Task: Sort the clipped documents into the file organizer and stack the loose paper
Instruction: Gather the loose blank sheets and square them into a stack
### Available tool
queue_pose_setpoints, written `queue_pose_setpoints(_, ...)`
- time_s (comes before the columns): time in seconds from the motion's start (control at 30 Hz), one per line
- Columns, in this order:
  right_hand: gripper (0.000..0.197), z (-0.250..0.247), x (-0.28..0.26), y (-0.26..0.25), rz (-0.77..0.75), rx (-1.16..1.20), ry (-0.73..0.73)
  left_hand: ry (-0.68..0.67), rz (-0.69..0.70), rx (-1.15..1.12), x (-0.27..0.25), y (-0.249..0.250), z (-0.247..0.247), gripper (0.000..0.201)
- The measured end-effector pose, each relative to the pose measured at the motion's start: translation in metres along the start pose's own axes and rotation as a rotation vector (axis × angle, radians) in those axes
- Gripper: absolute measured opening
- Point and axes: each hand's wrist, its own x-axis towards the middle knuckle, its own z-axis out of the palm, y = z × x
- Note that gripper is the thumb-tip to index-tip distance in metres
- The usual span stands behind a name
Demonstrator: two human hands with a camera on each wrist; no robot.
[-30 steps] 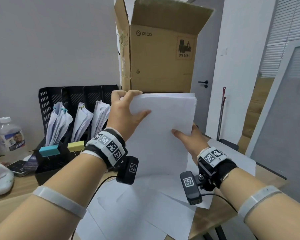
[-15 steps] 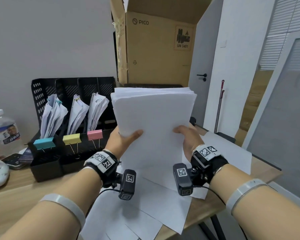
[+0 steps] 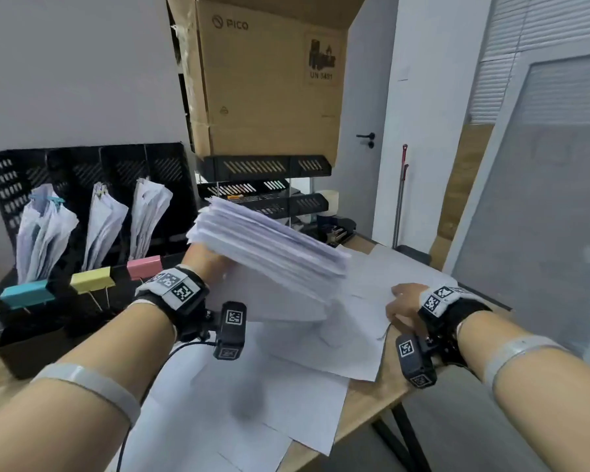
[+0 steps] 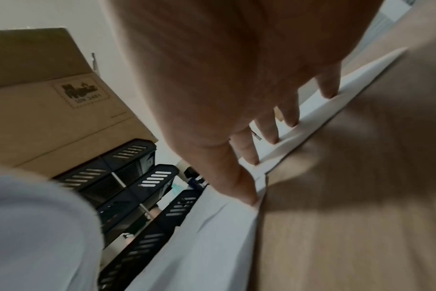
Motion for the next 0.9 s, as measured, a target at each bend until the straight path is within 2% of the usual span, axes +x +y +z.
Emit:
queue_pose_setpoints(0.07, 0.068, 0.001, -0.008, -0.002, -0.017, -0.002, -0.004, -0.005, -0.002, -0.055, 0.008, -0.002, 0.004, 0.023)
queue_pose_setpoints(0.23, 0.066, 0.003, -0.023, -0.016, -0.108, 0.078, -0.011, -0.105, -0.152, -0.073, 0.018, -0.005, 0.016, 0.064)
queue_pose_setpoints(0.33, 0.065, 0.007, -0.026, -0.023, -0.177, 0.088, -0.027, -0.2, -0.247, -0.11, 0.017, -0.006, 0.017, 0.05)
queue_pose_setpoints(0.37, 0.061, 0.007, -0.028, -0.025, -0.197, 0.092, -0.038, -0.237, -0.271, -0.106, 0.018, -0.006, 0.017, 0.055)
queue_pose_setpoints(0.43, 0.047, 0.007, -0.036, -0.031, -0.251, 0.116, -0.046, -0.304, -0.309, -0.043, 0.02, -0.008, 0.019, 0.081)
queue_pose_setpoints(0.47, 0.042, 0.007, -0.041, -0.034, -0.275, 0.136, -0.061, -0.323, -0.297, -0.021, 0.021, -0.01, 0.021, 0.083)
queue_pose_setpoints(0.57, 0.034, 0.004, -0.043, -0.034, -0.299, 0.243, -0.029, -0.375, -0.29, 0.044, 0.014, -0.005, 0.024, 0.071)
queue_pose_setpoints(0.63, 0.033, 0.0, -0.039, -0.028, -0.188, 0.398, 0.067, -0.417, -0.3, 0.053, 0.009, -0.005, 0.025, 0.068)
queue_pose_setpoints(0.67, 0.034, -0.002, -0.035, -0.023, -0.084, 0.488, 0.108, -0.437, -0.283, 0.073, 0.008, -0.006, 0.027, 0.057)
queue_pose_setpoints(0.7, 0.032, -0.001, -0.033, -0.02, 0.017, 0.585, 0.115, -0.435, -0.265, 0.113, 0.008, -0.006, 0.028, 0.046)
queue_pose_setpoints(0.77, 0.023, 0.002, -0.034, -0.018, 0.157, 0.894, 0.019, -0.43, -0.233, 0.208, 0.007, -0.006, 0.031, 0.039)
queue_pose_setpoints(0.83, 0.018, 0.005, -0.034, -0.019, 0.184, 1.087, -0.052, -0.451, -0.19, 0.3, 0.006, -0.008, 0.036, 0.046)
queue_pose_setpoints(0.9, 0.014, 0.011, -0.028, -0.026, 0.168, 1.048, -0.025, -0.494, -0.193, 0.36, 0.007, -0.008, 0.042, 0.059)
